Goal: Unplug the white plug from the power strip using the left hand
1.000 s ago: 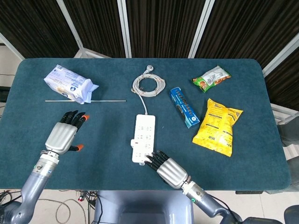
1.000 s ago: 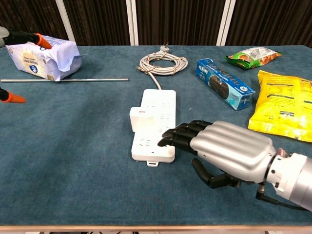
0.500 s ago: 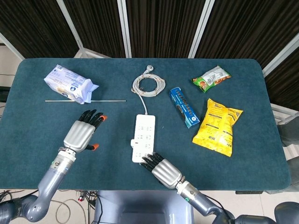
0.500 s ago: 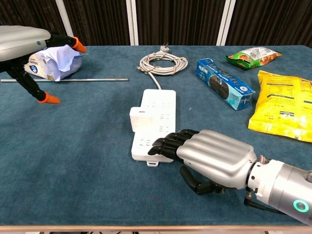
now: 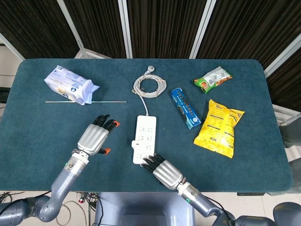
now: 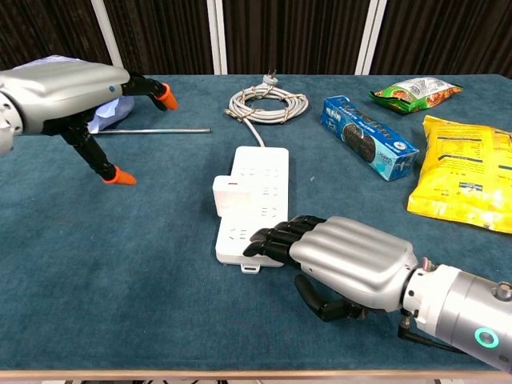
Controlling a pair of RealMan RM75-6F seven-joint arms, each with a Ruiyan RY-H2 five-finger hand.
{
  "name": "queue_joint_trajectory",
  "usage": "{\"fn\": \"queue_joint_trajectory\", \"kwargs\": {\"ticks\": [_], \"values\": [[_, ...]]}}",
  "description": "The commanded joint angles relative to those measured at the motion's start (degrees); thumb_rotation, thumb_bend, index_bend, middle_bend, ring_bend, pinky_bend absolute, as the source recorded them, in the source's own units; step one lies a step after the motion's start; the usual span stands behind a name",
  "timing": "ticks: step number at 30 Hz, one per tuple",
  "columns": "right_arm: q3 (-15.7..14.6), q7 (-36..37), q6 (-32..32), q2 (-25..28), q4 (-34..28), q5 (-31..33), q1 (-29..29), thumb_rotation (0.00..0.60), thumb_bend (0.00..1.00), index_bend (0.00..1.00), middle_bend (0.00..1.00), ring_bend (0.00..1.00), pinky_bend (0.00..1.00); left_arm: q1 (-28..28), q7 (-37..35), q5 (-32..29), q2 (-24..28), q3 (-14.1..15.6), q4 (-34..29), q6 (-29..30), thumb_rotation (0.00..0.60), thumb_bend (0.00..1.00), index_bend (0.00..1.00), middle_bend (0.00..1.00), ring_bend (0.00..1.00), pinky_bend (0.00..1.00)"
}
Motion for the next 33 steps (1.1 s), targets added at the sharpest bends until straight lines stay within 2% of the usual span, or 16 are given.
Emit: {"fn": "queue_joint_trajectory", "kwargs": {"ticks": [1,8,15,25,33], "values": [[-0.44,0.18,0.1,0.02,0.04,-0.03,0.01,0.6,0.89,0.12,0.12,0.12,0.13,-1.05,1.2,-1.03,-1.78,-0.18,0.59,0.41,0.6,0.04,0.24,0.22,0.06,0.13],[-1.37,0.22,0.19,-0.15,0.35,0.15,0.05,0.6,0.89,0.12,0.12,0.12,0.13,-3.72,8.21,-4.1,-7.06,-0.38,2.77,2.68,0.6,0.1,0.26,0.27,0.06,0.13],[-1.47,0.12,0.67,-0.09,0.12,0.34,0.24,0.6,0.89,0.12,0.12,0.12,0.13,-6.37,11.44,-8.34,-9.93,-1.27,3.53,2.21,0.6,0.1,0.3,0.31,0.07,0.13],[-1.95,0.21,1.05,0.08,0.08,0.62,0.38,0.6,0.89,0.12,0.12,0.12,0.13,-9.22,12.29,-12.87,-13.99,-2.41,5.92,2.26,0.6,0.14,0.33,0.33,0.08,0.13],[-2.17,0.35,1.17,0.11,0.3,1.06,0.41,0.6,0.89,0.12,0.12,0.12,0.13,-11.06,12.16,-14.94,-16.59,-2.65,7.99,1.76,0.6,0.21,0.34,0.34,0.08,0.13]]}}
